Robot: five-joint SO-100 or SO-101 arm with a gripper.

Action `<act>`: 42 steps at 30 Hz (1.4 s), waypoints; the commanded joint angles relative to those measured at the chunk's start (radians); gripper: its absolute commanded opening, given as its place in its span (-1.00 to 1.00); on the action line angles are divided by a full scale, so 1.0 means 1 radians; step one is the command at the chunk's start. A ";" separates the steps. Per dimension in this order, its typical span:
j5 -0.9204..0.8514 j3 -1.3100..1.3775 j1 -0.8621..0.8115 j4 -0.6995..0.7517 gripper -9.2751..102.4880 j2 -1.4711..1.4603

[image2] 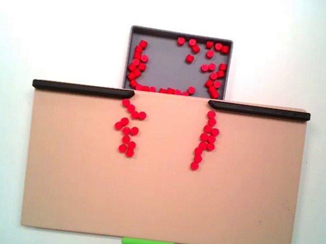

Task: Gather the right side granules

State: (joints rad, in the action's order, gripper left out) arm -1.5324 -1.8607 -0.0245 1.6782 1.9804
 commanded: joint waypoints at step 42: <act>-0.023 0.023 0.012 -0.005 -0.84 0.025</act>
State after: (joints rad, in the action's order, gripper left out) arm -1.5463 -1.8607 -0.0031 1.6766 1.9804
